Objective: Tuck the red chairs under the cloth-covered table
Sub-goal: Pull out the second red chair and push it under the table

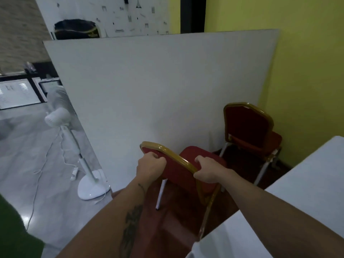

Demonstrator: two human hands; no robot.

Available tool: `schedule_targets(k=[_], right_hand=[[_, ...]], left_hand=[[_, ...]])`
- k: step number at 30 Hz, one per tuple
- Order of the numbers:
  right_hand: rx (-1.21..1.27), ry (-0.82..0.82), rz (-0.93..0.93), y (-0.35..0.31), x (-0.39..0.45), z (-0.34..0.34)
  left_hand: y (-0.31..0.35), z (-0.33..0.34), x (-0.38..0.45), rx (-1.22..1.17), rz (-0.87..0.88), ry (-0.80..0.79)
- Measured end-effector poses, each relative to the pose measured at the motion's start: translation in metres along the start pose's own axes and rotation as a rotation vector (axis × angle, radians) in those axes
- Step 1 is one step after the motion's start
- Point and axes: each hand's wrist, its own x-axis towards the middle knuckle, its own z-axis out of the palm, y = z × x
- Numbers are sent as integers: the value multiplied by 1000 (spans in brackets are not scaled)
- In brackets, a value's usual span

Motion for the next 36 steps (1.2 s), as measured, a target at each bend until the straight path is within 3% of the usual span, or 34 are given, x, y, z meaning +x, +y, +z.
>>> schedule_targets(k=[5, 11, 16, 23, 28, 36], right_hand=[[-18, -37, 107, -11, 49, 15], [6, -92, 226, -23, 99, 32], [-5, -34, 273, -28, 124, 51], [-188, -34, 246, -38, 125, 46], [-248, -72, 195, -56, 113, 52], [-254, -8, 168, -64, 84, 56]], left_hand=[[-4, 26, 74, -179, -127, -68], [0, 44, 155, -482, -480, -150], [-2, 64, 205, -551, -568, -157], [-7, 73, 207, -453, -490, -66], [-12, 62, 214, -421, -499, -92], [-6, 69, 216, -386, -350, -231]])
